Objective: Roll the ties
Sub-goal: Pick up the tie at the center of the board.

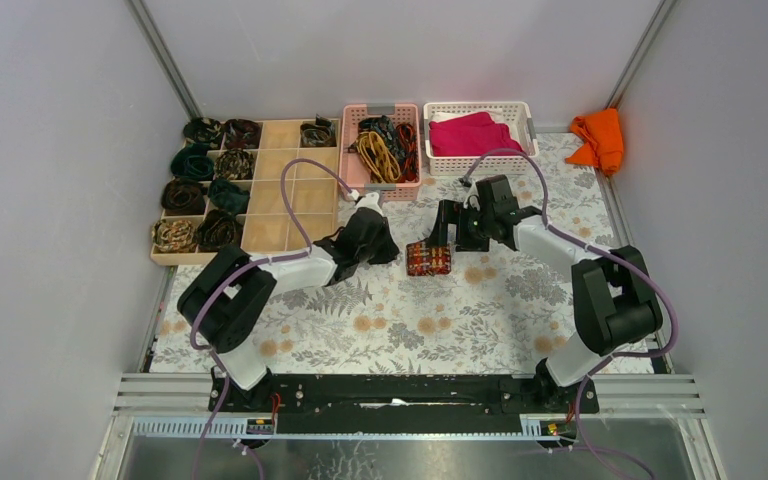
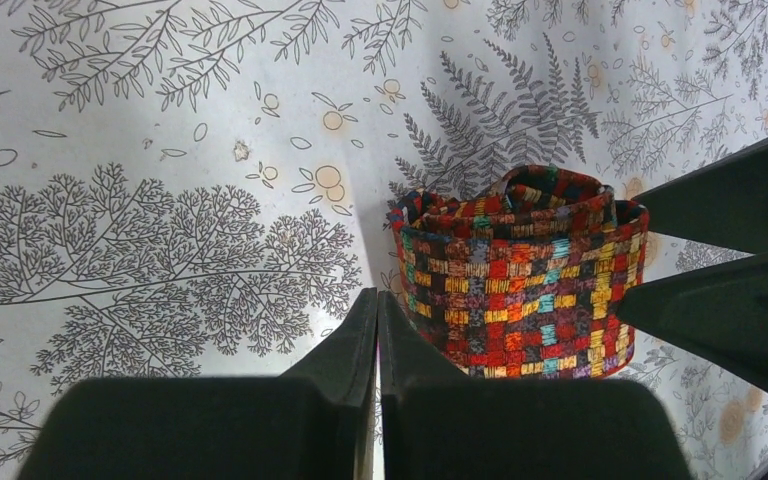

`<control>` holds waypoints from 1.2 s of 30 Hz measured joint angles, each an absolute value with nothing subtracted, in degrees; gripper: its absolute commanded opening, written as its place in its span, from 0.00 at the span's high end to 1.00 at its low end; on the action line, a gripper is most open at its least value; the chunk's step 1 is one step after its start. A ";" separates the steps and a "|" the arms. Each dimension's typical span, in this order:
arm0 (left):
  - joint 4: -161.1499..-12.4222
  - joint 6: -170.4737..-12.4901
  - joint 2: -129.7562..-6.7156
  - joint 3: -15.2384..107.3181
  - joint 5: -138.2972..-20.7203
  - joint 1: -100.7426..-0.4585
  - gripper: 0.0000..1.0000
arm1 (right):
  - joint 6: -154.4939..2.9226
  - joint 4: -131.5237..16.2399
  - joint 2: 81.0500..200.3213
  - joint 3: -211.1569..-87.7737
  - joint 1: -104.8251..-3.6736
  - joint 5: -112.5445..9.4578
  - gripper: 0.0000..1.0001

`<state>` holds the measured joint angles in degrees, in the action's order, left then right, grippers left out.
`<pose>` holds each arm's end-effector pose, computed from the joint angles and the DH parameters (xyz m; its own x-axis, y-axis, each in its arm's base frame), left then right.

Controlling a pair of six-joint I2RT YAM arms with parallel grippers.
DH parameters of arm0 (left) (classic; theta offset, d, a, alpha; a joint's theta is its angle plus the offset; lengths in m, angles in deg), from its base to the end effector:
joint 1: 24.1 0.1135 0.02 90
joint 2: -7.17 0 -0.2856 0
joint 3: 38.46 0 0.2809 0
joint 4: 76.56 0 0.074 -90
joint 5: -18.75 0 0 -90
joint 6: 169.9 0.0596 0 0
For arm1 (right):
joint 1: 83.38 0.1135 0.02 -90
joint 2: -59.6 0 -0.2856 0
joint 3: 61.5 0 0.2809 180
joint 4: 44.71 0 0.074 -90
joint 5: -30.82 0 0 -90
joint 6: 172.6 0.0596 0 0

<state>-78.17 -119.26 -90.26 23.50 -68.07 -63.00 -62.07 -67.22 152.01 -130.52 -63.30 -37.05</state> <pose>0.3073 -0.2437 0.1532 -0.7386 -0.2177 -0.6380 0.1606 0.8624 -0.4801 0.3490 0.1515 0.1945 -0.8295 0.0427 -0.5568 -0.2919 0.8169 0.4974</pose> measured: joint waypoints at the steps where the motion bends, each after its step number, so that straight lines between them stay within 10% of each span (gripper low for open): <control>1: -78.17 -119.28 -90.28 23.43 -68.29 -62.97 0.96 | -62.04 -66.89 151.98 -130.15 -63.30 -37.05 0.00; 20: -80.00 -118.91 -89.58 24.07 -67.54 -62.78 0.98 | -64.78 -81.34 139.52 -139.24 -56.72 -76.55 0.05; 36: -81.38 -119.34 -88.12 24.50 -69.53 -61.03 0.99 | -62.79 -75.13 137.43 -132.29 -53.90 -61.64 0.00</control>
